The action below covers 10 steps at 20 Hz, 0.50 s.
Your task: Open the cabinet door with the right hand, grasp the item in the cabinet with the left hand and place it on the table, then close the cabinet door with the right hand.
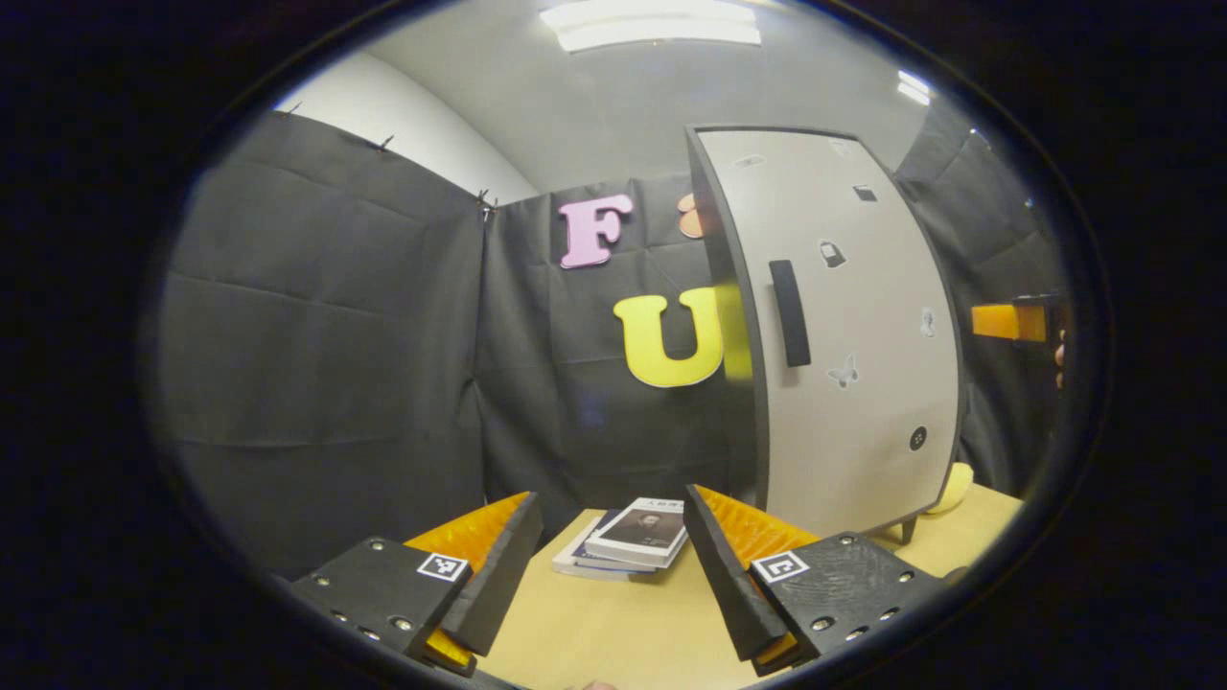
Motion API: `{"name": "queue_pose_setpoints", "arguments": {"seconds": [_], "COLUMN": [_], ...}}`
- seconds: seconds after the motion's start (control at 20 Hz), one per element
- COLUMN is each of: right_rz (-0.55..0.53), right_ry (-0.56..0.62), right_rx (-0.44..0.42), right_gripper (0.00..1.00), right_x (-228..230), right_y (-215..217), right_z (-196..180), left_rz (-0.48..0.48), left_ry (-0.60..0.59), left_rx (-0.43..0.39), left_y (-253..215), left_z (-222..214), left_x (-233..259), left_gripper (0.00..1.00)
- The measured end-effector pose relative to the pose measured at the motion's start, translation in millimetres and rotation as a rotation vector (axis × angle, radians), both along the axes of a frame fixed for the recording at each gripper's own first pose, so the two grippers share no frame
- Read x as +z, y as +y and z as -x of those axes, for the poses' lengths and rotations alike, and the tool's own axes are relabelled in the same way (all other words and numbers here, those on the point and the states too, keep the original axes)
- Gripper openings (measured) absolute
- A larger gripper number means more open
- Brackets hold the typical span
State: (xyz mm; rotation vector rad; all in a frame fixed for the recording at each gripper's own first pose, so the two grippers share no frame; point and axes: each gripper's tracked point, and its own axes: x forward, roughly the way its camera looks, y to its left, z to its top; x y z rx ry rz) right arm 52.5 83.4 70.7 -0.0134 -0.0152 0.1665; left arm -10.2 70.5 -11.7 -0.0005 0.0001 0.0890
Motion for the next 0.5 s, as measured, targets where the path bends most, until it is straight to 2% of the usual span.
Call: {"name": "queue_pose_setpoints", "arguments": {"seconds": [0.35, 0.5], "right_rz": [0.021, 0.032], "right_ry": [-0.016, -0.024], "right_rx": [0.105, 0.140], "right_gripper": [0.98, 0.96], "right_x": [26, 33], "right_y": [62, 90], "right_z": [-22, -34], "left_rz": [0.007, 0.012], "left_ry": [0.026, 0.042], "left_rx": [0.080, 0.110], "left_y": [50, 71], "left_z": [9, 14], "left_x": [-17, -24], "left_gripper": [0.89, 0.92]}}
